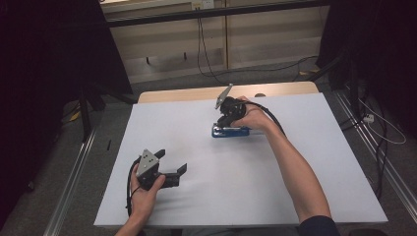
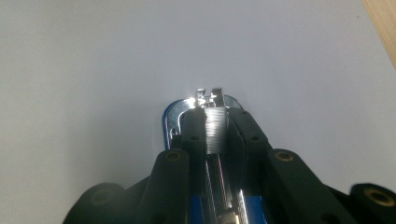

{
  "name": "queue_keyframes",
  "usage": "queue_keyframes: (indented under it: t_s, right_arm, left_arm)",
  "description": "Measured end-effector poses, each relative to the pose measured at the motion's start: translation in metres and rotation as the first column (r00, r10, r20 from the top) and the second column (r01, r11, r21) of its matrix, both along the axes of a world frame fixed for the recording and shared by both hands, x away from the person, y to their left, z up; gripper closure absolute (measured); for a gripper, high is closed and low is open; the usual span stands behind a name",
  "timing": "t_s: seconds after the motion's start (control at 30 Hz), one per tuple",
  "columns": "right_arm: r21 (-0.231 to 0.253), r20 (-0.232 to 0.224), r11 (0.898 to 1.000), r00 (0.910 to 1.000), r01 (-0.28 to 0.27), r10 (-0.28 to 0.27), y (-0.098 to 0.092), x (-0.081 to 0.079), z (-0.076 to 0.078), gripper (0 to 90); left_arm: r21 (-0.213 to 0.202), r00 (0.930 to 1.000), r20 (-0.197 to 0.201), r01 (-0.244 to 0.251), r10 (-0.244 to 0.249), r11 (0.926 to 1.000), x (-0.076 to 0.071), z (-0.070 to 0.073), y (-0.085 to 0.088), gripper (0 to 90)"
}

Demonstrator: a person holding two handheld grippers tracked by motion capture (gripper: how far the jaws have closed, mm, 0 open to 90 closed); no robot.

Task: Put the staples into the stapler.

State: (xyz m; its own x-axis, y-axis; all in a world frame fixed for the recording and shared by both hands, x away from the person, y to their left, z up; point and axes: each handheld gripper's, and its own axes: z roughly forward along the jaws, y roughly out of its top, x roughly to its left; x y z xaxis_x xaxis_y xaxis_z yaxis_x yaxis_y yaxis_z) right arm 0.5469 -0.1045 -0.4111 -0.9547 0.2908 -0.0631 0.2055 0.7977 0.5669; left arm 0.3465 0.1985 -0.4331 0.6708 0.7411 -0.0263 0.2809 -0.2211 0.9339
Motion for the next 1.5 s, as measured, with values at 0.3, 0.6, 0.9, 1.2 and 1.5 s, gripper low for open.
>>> queue_keyframes:
  t_s: [0.3, 0.6, 0.9, 1.2, 1.5]
  right_arm:
    - [-0.01, 0.0, 1.0, 0.9999, 0.013, -0.013, 0.0, -0.001, 0.0, 75.8]
    - [-0.013, 0.002, 1.0, 0.9998, 0.02, -0.02, -0.003, -0.001, 0.002, 75.1]
    - [0.011, 0.005, 0.999, 0.9994, 0.035, -0.035, -0.004, -0.003, 0.001, 68.4]
    - [0.047, -0.004, 0.993, 0.9945, 0.105, -0.105, -0.01, -0.006, 0.0, 52.7]
    - [0.072, -0.015, 0.983, 0.9859, 0.168, -0.167, -0.019, -0.009, -0.001, 36.6]
  left_arm:
    - [0.0, 1.0, 0.0, -0.002, 0.002, 1.0, 0.0, 0.0, 0.0, 4.0]
    - [0.0, 1.0, 0.0, -0.002, 0.002, 1.0, 0.0, 0.0, 0.0, 4.1]
    - [0.007, 1.0, 0.0, -0.001, 0.001, 1.0, 0.0, 0.0, 0.001, 4.0]
    - [0.004, 1.0, 0.0, -0.004, 0.004, 1.0, 0.0, 0.0, 0.001, 4.0]
    - [0.005, 1.0, 0.0, -0.004, 0.004, 1.0, 0.001, 0.0, 0.0, 4.0]
